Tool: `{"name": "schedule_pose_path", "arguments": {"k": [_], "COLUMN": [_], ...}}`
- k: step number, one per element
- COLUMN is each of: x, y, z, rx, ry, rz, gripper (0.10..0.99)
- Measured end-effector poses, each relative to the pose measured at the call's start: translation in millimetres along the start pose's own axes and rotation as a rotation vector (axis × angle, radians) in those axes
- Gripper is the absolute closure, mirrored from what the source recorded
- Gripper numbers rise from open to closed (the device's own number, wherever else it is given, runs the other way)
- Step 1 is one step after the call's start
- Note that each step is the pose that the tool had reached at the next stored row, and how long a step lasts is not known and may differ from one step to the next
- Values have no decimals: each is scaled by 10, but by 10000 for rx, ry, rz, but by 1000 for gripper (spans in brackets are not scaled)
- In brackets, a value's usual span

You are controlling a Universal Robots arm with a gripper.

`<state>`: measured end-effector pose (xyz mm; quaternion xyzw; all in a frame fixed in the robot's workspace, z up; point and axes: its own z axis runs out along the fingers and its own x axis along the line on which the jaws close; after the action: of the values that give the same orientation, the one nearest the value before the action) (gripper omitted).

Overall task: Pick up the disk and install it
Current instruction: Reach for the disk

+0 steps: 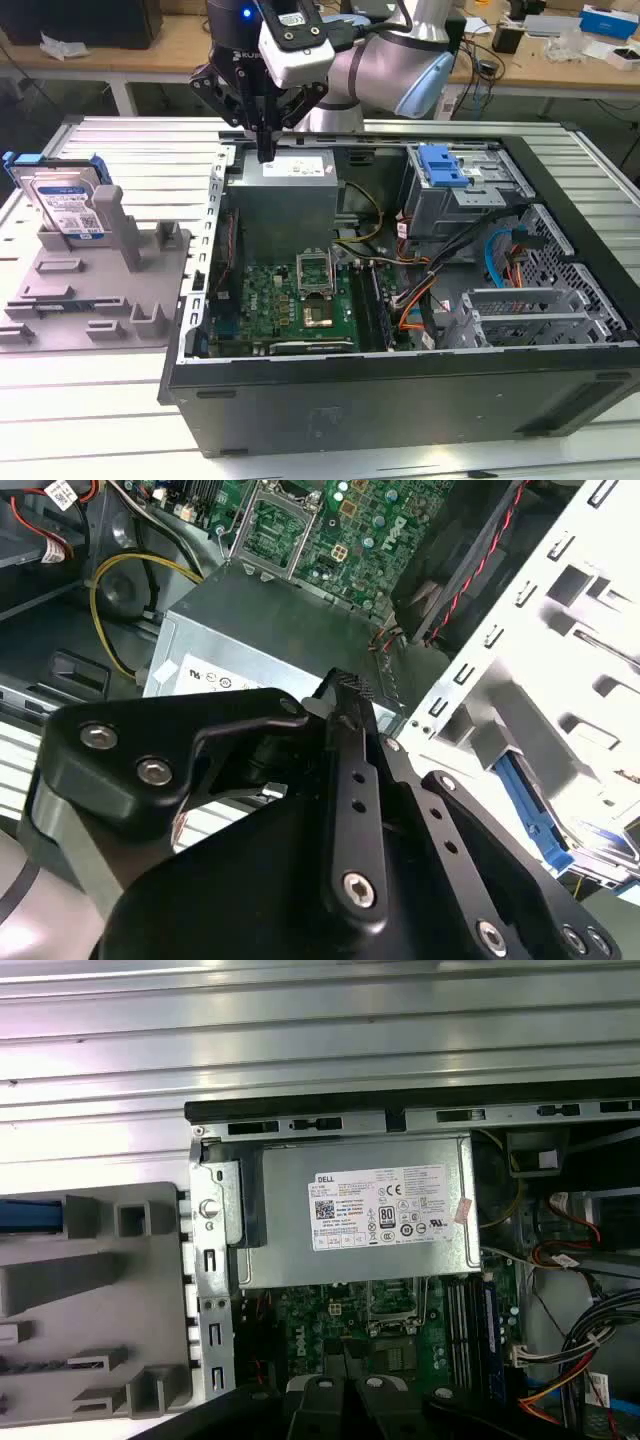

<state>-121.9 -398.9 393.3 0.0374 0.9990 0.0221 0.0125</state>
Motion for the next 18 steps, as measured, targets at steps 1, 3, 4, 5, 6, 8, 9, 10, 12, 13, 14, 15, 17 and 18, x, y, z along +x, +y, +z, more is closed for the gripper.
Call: {"name": "schedule_pose_path", "arguments": {"k": [1,3,4,5,6,8,9,10,12,13,14,15,17,18], "x": [0,0,0,0,0,0,0,2,69,113,146,228,388,444], "y": [0,0,0,0,0,0,0,0,4,12,18,33,62,72], "z": [0,0,0,0,0,0,0,0,0,0,0,0,4,7], "rx": [1,0,0,0,0,0,0,1,0,-1,0,2,4,3], "ry": [0,0,0,0,0,0,0,2,27,36,43,54,63,63], "rz": [0,0,0,0,0,0,0,-1,2,3,1,4,4,2], "gripper": [980,980,980,980,980,980,980,980,980,980,980,980,980,980]}}
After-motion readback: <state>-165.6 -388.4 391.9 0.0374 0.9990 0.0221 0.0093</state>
